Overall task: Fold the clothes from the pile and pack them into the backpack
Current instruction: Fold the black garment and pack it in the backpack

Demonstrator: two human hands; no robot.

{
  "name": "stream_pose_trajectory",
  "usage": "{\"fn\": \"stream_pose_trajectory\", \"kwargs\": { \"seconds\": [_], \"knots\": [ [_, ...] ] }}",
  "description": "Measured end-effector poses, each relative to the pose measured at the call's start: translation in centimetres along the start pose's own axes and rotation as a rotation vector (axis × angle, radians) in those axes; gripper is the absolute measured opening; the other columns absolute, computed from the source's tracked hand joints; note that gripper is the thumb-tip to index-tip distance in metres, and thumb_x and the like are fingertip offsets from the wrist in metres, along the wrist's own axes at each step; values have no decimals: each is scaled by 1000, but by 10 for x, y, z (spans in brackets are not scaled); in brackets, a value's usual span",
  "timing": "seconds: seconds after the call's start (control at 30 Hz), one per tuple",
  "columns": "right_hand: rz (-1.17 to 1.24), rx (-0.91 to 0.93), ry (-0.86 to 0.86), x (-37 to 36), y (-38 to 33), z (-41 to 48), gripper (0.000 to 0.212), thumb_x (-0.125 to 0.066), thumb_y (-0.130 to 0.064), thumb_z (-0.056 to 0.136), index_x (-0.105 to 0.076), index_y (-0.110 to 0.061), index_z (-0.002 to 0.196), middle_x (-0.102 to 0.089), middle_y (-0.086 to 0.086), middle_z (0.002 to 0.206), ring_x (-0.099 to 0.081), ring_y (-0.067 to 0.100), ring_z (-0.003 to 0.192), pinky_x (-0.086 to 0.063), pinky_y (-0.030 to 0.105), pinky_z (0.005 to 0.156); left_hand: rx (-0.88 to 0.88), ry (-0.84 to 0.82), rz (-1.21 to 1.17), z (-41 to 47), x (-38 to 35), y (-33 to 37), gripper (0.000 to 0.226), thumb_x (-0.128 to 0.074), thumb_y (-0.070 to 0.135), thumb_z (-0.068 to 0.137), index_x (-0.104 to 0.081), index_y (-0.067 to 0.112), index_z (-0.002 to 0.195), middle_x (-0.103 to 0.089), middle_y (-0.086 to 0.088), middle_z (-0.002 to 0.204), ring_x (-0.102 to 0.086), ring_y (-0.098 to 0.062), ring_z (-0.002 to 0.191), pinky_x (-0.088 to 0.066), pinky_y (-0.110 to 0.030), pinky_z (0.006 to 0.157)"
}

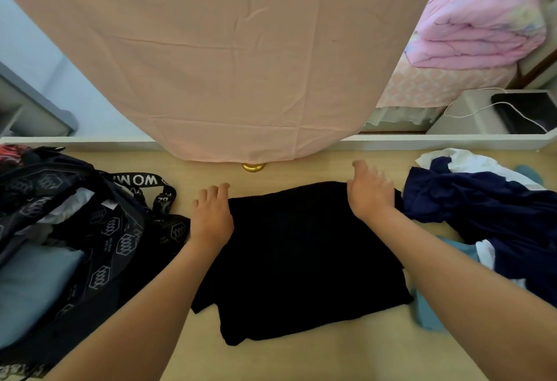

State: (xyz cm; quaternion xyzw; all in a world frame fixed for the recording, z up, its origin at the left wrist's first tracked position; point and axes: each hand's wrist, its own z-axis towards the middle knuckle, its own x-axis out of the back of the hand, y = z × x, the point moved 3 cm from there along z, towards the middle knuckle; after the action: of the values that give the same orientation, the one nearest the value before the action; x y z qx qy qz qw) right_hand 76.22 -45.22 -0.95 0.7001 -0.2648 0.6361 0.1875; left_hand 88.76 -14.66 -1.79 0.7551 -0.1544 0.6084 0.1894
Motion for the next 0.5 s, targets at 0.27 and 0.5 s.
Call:
{"fn": "stream_pose_trajectory", "kwargs": {
  "seconds": [0.27,0.5],
  "knots": [
    [-68,726,-361,-31,-1,-24,48,-54,-28,80,-55,-30,128,-47,-3,134,-43,20,123,-27,35,107,-384,-180,8,-23,-47,5,63,-64,18,85,-41,28,142,-37,2,141,-39,-22,128,-40,-36,100],
    [-384,528,-220,-27,19,-5,44,-48,-43,82,-57,-33,124,-54,1,113,-47,26,111,-24,46,104,-220,-144,-17,-2,-45,1,55,-50,22,97,-34,29,149,-31,1,148,-46,-22,123,-54,-33,82]
  ]
}}
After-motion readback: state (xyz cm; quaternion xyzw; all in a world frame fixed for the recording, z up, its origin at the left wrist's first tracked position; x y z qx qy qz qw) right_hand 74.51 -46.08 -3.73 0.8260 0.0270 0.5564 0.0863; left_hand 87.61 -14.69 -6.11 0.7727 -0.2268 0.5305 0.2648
